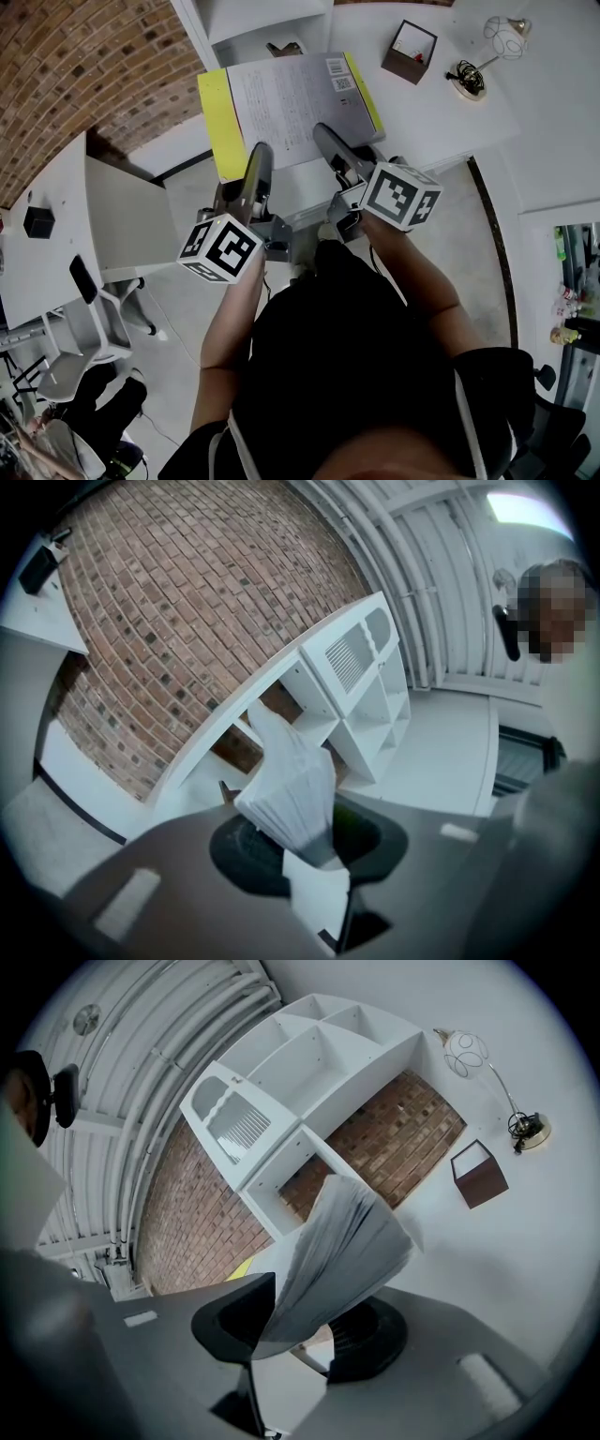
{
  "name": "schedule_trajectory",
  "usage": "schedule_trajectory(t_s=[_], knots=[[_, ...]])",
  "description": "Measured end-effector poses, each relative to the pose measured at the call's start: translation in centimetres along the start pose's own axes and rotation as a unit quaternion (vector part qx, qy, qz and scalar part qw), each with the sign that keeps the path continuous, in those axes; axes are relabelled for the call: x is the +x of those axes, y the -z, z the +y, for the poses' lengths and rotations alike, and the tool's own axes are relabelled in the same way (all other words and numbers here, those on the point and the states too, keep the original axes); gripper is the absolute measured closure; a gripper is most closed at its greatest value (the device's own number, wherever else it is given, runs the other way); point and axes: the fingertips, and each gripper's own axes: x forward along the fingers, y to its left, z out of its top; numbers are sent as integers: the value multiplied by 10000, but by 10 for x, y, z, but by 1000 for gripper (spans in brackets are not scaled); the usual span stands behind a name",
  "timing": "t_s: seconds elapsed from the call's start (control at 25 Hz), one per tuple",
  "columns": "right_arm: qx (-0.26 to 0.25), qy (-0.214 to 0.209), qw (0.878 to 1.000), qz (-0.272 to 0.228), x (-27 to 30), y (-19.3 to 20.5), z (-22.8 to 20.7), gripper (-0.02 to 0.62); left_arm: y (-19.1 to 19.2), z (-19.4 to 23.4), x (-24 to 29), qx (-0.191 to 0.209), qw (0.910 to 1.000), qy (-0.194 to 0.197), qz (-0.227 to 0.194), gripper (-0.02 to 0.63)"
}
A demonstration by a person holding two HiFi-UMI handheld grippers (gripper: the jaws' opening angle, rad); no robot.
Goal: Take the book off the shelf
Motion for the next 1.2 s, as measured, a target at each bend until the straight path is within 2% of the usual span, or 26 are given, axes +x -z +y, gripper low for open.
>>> schedule_trajectory(t_s=[0.4, 1.2], knots=[[-215, 60, 9996, 147, -10, 22, 5, 425, 15, 8, -20, -143, 9998, -66, 140, 508], [-250, 269, 9986, 376, -22, 48, 6, 423, 31, 16, -43, -231, 9992, -112, 320, 503]])
